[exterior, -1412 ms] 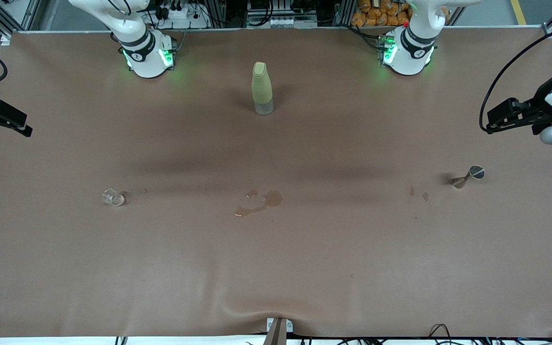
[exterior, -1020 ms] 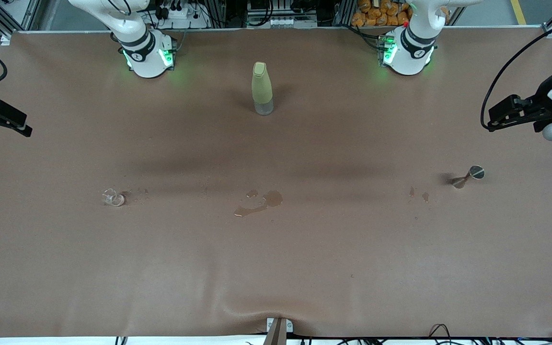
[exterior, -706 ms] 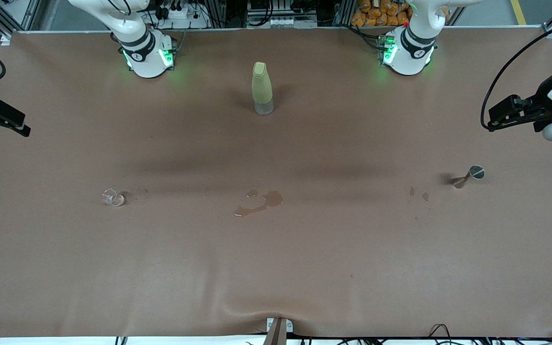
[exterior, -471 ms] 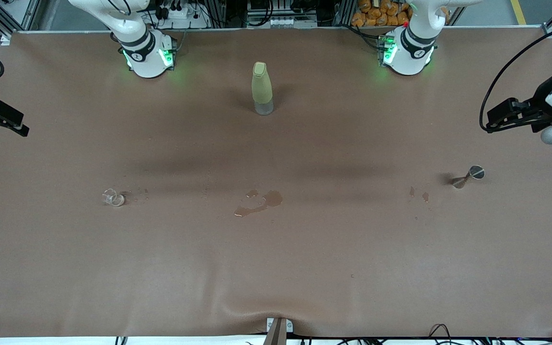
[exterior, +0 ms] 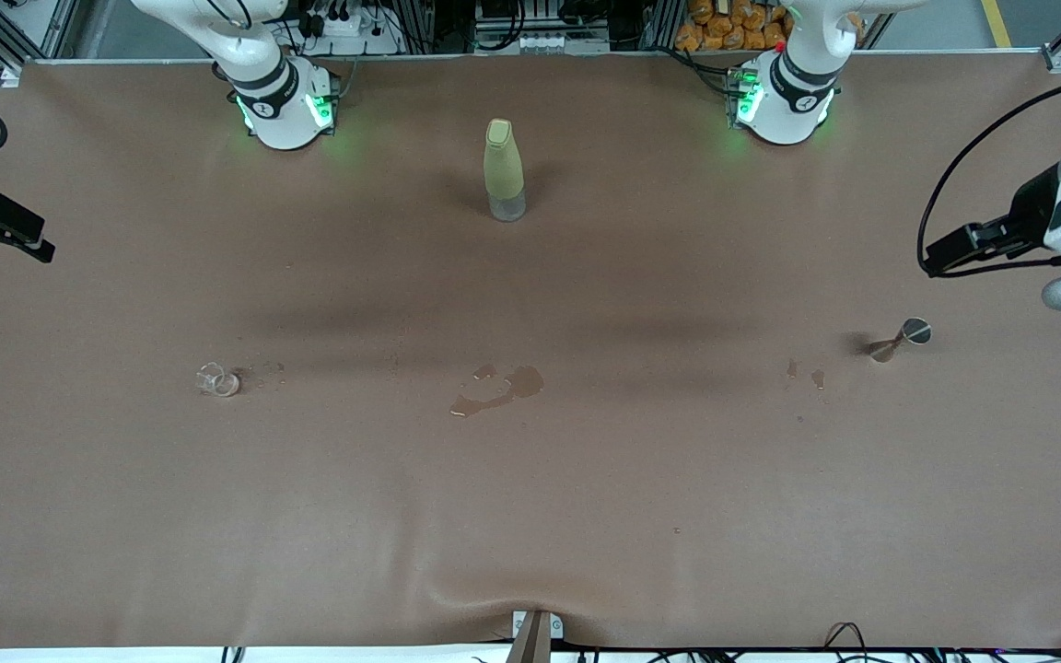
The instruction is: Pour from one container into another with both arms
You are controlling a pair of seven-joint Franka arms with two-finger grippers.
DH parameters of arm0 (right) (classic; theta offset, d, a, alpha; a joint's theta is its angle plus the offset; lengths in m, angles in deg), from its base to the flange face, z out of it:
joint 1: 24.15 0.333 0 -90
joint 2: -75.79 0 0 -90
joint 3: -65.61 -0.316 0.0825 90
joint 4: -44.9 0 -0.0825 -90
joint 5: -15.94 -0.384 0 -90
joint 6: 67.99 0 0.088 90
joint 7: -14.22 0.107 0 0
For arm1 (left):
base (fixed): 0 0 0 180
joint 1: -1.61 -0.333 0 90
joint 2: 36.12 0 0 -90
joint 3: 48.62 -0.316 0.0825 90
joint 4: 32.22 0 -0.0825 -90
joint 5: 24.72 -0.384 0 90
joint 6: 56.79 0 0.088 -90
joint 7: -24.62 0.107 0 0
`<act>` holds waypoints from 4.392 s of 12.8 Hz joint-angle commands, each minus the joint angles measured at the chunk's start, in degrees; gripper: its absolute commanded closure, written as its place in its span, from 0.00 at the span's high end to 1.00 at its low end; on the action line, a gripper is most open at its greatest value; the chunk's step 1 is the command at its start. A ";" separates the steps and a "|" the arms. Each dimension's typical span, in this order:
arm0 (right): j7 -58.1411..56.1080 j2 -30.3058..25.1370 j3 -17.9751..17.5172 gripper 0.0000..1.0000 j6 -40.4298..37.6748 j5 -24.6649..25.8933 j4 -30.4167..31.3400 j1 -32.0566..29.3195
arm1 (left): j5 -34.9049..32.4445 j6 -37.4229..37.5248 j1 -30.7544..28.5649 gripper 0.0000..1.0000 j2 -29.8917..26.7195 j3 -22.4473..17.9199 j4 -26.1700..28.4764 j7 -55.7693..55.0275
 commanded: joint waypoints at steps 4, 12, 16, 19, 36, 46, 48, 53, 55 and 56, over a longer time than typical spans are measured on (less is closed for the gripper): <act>-0.77 0.88 0.11 1.00 0.82 0.73 -1.48 -0.01 | -8.69 0.11 0.55 1.00 2.45 0.26 -0.08 -8.88; -7.07 -0.08 0.73 1.00 -2.60 0.72 -1.39 -1.41 | -22.13 -2.60 2.31 1.00 3.76 2.10 8.78 -31.45; -10.42 -1.14 0.73 1.00 -4.45 0.64 -0.86 -3.70 | -25.22 -5.17 3.27 1.00 5.00 2.10 11.44 -37.28; -23.84 -1.23 2.04 1.00 -4.55 0.64 -0.25 -5.02 | -22.61 -5.78 1.53 1.00 4.38 2.46 11.17 -26.53; -97.17 -1.05 6.97 1.00 0.46 0.72 4.32 -6.95 | 13.00 -9.30 -34.69 1.00 11.58 1.84 6.51 73.33; -100.44 -0.26 6.97 1.00 10.83 -0.77 13.02 -7.48 | 20.82 -9.21 -38.12 1.00 20.90 1.93 4.05 98.31; -100.44 0.17 6.97 1.00 12.15 -0.77 13.38 -7.39 | 22.66 -9.21 -38.73 1.00 21.69 1.84 4.05 99.21; -104.47 2.46 6.97 1.00 19.78 -4.62 18.55 -8.36 | 28.91 -9.03 -42.25 1.00 29.42 1.93 2.47 113.69; -106.67 4.04 6.97 1.00 22.60 -7.52 20.40 -8.71 | 33.98 -9.03 -43.47 1.00 33.02 1.93 2.56 120.18; -108.07 5.00 6.97 1.00 23.83 -9.19 21.11 -9.06 | 36.27 -9.03 -43.57 1.00 34.51 2.01 2.56 122.83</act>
